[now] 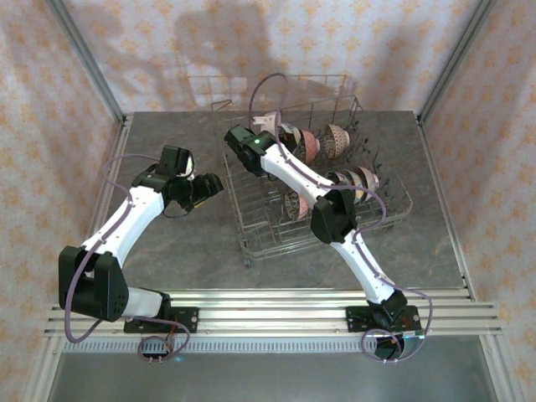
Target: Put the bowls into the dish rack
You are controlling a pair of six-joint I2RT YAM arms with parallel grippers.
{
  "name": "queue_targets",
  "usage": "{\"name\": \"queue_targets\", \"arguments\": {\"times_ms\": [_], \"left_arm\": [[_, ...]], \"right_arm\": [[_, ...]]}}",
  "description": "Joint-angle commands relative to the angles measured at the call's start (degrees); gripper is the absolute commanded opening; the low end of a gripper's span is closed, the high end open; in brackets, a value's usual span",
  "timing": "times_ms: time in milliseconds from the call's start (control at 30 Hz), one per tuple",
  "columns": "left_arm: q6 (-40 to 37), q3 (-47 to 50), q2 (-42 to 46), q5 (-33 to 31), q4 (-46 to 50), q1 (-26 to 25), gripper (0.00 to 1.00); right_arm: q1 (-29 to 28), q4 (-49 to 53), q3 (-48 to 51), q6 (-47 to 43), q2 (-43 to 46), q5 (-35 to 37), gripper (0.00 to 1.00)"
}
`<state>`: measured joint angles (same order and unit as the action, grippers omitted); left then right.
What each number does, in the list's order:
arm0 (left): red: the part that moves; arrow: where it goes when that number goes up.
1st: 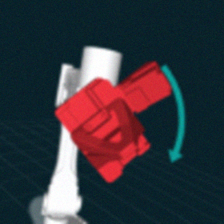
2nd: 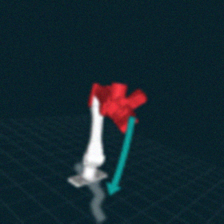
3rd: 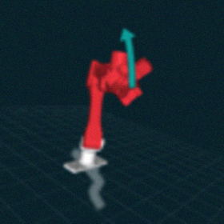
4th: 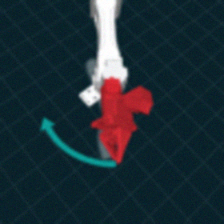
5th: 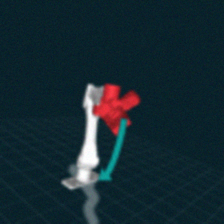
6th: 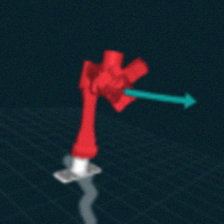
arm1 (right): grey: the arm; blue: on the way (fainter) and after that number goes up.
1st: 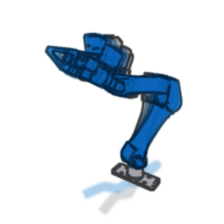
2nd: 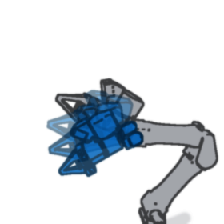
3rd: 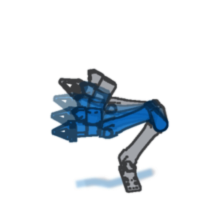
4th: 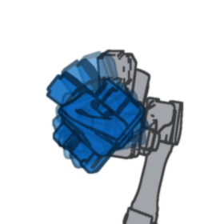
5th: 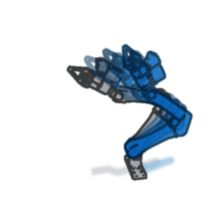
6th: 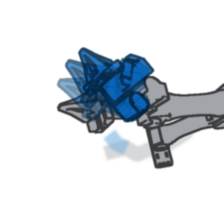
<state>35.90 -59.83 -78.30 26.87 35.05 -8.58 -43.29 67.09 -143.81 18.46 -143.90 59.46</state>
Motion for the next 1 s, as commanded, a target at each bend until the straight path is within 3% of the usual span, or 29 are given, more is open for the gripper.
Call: {"name": "queue_targets", "arguments": {"times_ms": [0, 667, 700, 967], "left_arm": [[-1.1, 0.6, -0.3, 0.8, -1.1, 0.1, 0.71], [-0.5, 0.1, -0.1, 0.5, -0.4, 0.0, 0.71], [-0.6, 0.0, -0.1, 0.5, -0.2, 0.0, 0.71], [-1.0, -1.0, 0.8, -0.1, 1.6, 0.1, 0.71]], "right_arm": [[-0.2, 0.1, -3.1, -1.3, -0.6, 1.8, 0.00], [-1.1, -0.9, -3.1, -3.4, -2.5, -4.3, 0.16], [-1.1, -1.1, -3.0, -3.4, -2.6, -4.9, 0.23], [-1.1, -1.2, -3.0, -3.3, -3.2, -7.2, 0.38]]}}
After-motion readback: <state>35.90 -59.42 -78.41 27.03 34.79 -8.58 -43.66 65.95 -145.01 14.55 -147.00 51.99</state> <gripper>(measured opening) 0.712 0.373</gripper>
